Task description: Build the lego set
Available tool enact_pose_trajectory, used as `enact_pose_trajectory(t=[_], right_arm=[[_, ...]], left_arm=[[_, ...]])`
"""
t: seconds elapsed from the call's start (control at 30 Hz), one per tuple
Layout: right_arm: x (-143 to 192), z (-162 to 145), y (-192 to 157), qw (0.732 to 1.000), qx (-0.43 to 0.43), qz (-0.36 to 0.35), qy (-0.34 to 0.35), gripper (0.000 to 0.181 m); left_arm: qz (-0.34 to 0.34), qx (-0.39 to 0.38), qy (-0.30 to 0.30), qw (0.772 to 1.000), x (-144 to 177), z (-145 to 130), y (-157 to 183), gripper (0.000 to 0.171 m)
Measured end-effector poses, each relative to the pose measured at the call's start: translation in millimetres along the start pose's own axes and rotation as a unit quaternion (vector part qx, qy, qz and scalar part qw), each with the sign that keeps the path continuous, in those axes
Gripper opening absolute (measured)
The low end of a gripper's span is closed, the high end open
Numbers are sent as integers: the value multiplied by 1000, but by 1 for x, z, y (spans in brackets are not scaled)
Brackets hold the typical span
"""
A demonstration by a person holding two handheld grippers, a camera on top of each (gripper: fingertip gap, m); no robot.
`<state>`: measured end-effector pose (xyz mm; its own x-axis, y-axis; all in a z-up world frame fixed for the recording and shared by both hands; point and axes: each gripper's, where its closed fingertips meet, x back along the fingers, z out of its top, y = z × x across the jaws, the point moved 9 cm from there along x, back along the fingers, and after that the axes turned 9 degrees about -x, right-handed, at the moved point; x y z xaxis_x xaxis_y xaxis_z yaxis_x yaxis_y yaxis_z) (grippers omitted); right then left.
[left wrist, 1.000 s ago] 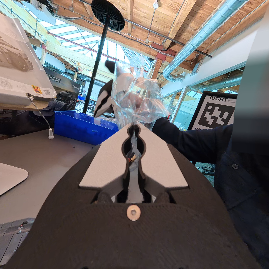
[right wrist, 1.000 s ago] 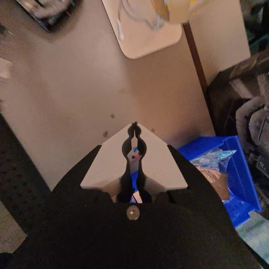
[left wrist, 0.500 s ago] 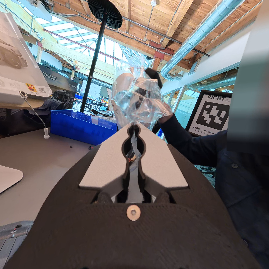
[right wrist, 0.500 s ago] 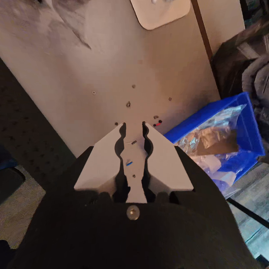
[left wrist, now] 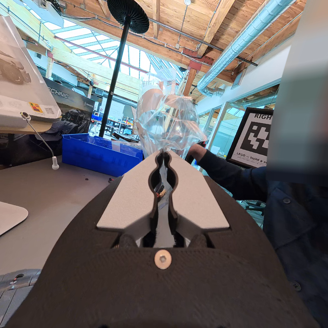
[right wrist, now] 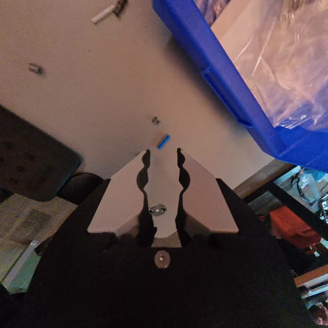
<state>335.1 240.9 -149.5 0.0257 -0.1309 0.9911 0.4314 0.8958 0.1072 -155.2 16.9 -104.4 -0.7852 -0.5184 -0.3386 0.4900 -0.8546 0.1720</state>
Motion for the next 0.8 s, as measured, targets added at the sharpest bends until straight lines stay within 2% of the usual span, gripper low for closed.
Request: enact_pose_trajectory(t=[0.13,0.23,0.47,0.67,0.73,0.8], right_arm=[[-26,-7,31,995,-64,74,-26,33],[-39,-9,34,989,-89,113,-23,30],[-45,-12,37,993,-99,68,-18,0],[-39,-12,37,990,-102,91,22,0],[-31,-15,40,991,-110,71,30,0],[-22,-29,48,985,-156,70,22,23]], left_arm=[[5,-1,0,1000,2,0,0,0],[7,0,-1,1000,2,0,-2,0],[4,5,-16,1000,-2,-5,-4,0],[5,2,-11,1000,-1,-3,-3,0],[5,4,-12,1000,-1,-4,-3,0],[5,4,-14,1000,-2,-5,-3,0]])
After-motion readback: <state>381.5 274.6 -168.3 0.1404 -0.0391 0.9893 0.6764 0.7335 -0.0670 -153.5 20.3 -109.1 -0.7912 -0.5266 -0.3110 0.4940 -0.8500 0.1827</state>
